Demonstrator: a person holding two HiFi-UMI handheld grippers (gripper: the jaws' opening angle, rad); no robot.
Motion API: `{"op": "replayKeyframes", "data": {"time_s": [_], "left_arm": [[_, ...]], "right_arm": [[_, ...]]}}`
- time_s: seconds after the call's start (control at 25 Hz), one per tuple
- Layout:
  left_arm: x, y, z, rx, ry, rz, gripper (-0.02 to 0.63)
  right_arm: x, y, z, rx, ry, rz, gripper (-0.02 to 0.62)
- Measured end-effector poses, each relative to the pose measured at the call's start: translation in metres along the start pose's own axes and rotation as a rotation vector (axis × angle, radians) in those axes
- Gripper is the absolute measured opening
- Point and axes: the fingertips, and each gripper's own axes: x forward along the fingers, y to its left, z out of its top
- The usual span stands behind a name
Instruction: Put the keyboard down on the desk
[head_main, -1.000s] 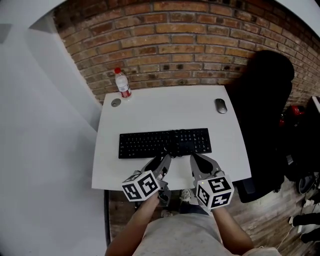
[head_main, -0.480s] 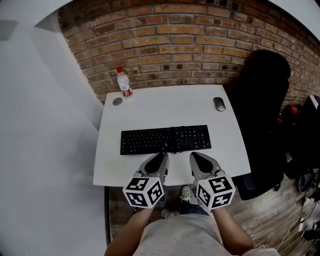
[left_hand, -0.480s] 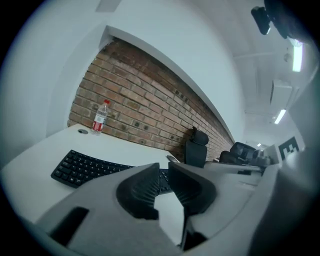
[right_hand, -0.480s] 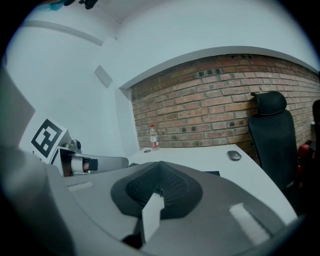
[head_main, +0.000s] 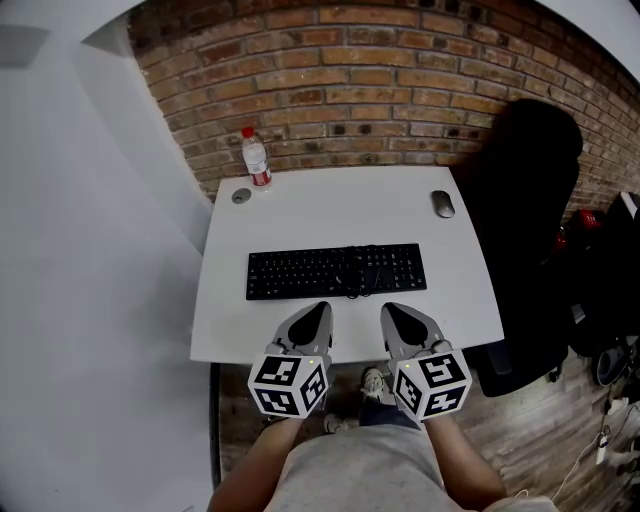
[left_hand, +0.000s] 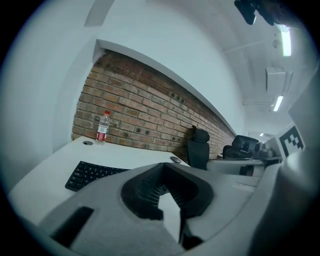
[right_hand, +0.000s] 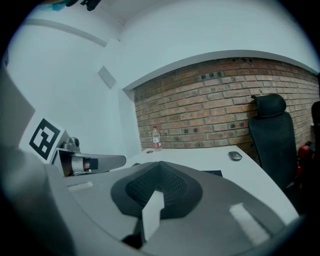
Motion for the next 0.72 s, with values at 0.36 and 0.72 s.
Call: {"op": "replayKeyframes", "data": {"time_s": [0.36,0.72], "left_arm": [[-0.0072,0.0039,-0.0029,-0.021,-0.011,0.003,-0.008],[-0.0092,0.0053,-0.0018,-0.037,-0.01,-0.001,-0.008]], "right_arm": [[-0.0037,0.0061,-0.0022,-0.002,-0.008,-0.003,0.009],[-0.0037,0.0096,-0.0007,-0.004,-0.002,-0.002,0.009]]}}
